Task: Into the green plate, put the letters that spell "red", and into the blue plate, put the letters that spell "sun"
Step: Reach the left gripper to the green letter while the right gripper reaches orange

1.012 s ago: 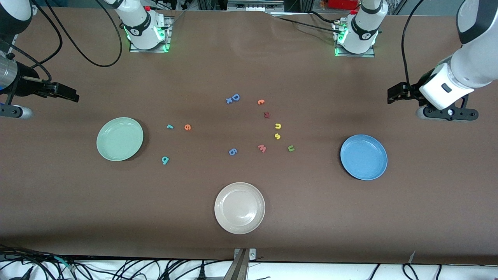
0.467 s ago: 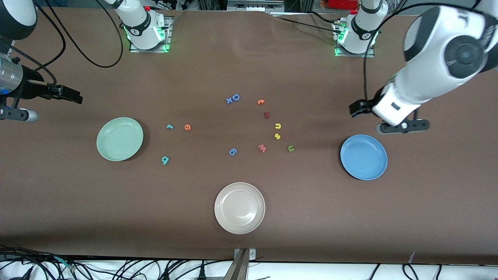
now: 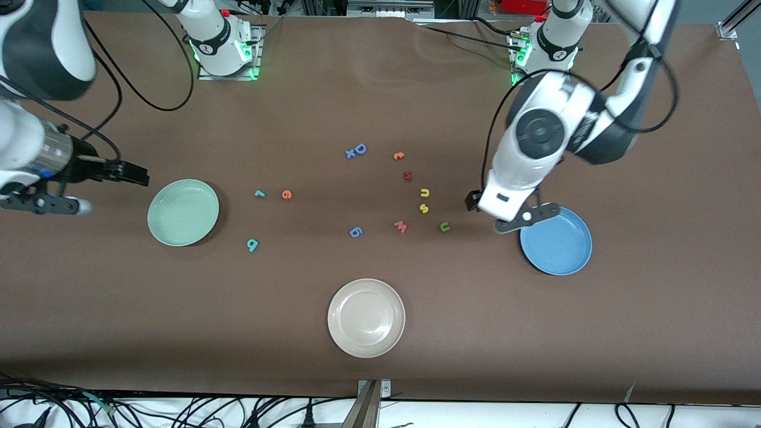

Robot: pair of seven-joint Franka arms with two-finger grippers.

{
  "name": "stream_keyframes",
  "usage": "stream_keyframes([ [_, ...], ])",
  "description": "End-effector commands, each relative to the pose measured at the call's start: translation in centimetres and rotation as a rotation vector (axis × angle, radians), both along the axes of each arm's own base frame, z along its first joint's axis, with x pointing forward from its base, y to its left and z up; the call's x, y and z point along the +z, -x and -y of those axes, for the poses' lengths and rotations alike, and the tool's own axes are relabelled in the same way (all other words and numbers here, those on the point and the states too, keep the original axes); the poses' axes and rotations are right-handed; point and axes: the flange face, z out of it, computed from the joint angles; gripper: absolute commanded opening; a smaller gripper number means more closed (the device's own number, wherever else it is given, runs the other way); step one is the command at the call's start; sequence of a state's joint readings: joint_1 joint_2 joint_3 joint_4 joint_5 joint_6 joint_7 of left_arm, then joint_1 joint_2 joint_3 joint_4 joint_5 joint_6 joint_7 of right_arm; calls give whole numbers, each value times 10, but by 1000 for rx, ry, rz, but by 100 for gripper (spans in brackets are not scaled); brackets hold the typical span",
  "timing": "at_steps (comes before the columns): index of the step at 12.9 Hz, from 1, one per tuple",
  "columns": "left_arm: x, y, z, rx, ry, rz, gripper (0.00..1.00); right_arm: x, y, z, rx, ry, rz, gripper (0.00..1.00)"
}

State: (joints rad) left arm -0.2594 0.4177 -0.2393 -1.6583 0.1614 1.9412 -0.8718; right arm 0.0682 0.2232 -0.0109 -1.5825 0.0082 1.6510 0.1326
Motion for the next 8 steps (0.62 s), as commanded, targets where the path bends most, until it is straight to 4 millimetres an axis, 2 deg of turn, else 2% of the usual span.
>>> stream_keyframes([
  [1, -45, -10, 20, 52, 7, 27, 100, -42, -18, -12, -14, -43, -34, 100],
  [3, -68, -11, 35, 45, 46, 44, 100, -79, -26, -19, -56, -77, -56, 100],
  [4, -86, -11, 38, 58, 72, 27, 100, -94, -26, -30, -73, -68, -49, 100],
  [7, -128, -5, 50, 44, 86, -4, 100, -139, -12, -100, -242, 15, -7, 100],
  [8, -140, -2, 55, 39, 89, -10, 100, -154, -10, -111, -296, 54, 2, 100],
])
